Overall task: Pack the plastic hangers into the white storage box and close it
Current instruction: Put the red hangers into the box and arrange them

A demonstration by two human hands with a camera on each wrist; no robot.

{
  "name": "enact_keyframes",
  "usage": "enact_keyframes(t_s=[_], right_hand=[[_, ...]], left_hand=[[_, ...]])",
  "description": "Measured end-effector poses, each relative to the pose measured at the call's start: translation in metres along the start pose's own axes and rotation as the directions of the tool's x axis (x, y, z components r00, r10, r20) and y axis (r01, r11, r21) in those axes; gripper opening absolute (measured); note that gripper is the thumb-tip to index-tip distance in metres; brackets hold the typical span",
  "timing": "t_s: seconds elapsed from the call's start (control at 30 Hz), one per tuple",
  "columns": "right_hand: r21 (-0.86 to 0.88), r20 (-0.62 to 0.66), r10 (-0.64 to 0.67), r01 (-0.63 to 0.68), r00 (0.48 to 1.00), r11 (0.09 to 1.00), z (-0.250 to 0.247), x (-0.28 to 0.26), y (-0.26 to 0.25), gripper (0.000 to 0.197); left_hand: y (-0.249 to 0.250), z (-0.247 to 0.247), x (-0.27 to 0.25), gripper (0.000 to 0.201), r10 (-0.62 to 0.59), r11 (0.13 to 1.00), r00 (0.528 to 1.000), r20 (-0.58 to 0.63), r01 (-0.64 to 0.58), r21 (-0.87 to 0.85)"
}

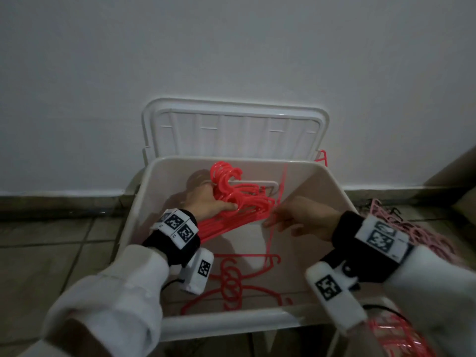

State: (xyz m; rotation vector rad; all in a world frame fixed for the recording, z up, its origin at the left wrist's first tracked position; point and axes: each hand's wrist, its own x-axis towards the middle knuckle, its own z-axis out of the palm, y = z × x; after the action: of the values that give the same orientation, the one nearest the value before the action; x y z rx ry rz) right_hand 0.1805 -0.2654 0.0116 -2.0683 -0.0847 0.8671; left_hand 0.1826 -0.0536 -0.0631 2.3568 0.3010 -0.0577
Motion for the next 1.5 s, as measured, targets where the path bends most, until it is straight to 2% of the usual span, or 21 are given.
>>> enact_keyframes(t_s=[0.13,0.2,0.3,0.4,0.5,0.6,0.73,0.87,1.07,1.23,1.37,1.5], right_hand=[[0.023,0.033,-0.011,0.01,0.999,1.0,0.036,0.022,-0.005,0.019],[0.02,0.048,-0.031,0.03,0.998,0.999,0.047,0.03,-0.007,0.016],[0.057,-0.002,-0.098,0.098,0.995,0.994,0.053,0.037,-0.012,0.015],[0.115,-0.015,-0.143,0.144,0.99,0.983,0.05,0.039,-0.018,0.017],[0.111,-0.02,-0.074,0.076,0.997,0.991,0.045,0.041,-0.016,0.015],[0.21,-0.019,-0.005,0.009,1.0,0.978,0.043,0.044,-0.011,0.015],[0.241,-0.043,-0.015,0.025,0.999,0.97,0.047,0.042,-0.009,0.018],[0.242,-0.103,-0.111,0.133,0.988,0.961,0.049,0.04,-0.006,0.02],[0.33,-0.091,-0.128,0.152,0.988,0.932,0.049,0.042,-0.004,0.015],[0.263,-0.104,-0.195,0.216,0.975,0.94,0.048,0.038,-0.005,0.016],[0.329,-0.057,-0.317,0.318,0.947,0.889,0.042,0.033,-0.005,0.013],[0.311,0.025,-0.288,0.266,0.957,0.913,0.033,0.033,-0.001,0.026]], left_hand=[[0.0,0.0,-0.001,0.049,-0.025,0.996,1.0,0.006,0.025,-0.091],[0.0,0.001,0.001,0.04,-0.023,0.985,0.999,0.032,0.028,-0.173],[-0.006,0.002,0.006,0.018,-0.018,0.932,0.996,0.091,0.049,-0.36],[-0.013,0.001,0.007,0.02,-0.029,0.876,0.993,0.119,0.082,-0.476],[-0.011,0.001,0.006,0.026,-0.008,0.837,0.99,0.141,0.084,-0.54],[-0.007,0.002,0.004,0.02,-0.002,0.814,0.989,0.149,0.088,-0.574],[-0.007,0.005,0.004,0.014,-0.013,0.806,0.988,0.155,0.102,-0.583],[-0.006,0.006,0.004,0.031,0.001,0.79,0.986,0.168,0.102,-0.605],[-0.004,0.004,0.002,0.028,0.02,0.784,0.98,0.2,0.109,-0.611],[-0.005,0.004,0.002,0.025,0.015,0.796,0.979,0.203,0.111,-0.595],[-0.008,0.004,0.005,0.042,0.037,0.807,0.983,0.18,0.077,-0.585],[-0.009,0.008,0.009,0.075,0.066,0.822,0.988,0.137,0.024,-0.568]])
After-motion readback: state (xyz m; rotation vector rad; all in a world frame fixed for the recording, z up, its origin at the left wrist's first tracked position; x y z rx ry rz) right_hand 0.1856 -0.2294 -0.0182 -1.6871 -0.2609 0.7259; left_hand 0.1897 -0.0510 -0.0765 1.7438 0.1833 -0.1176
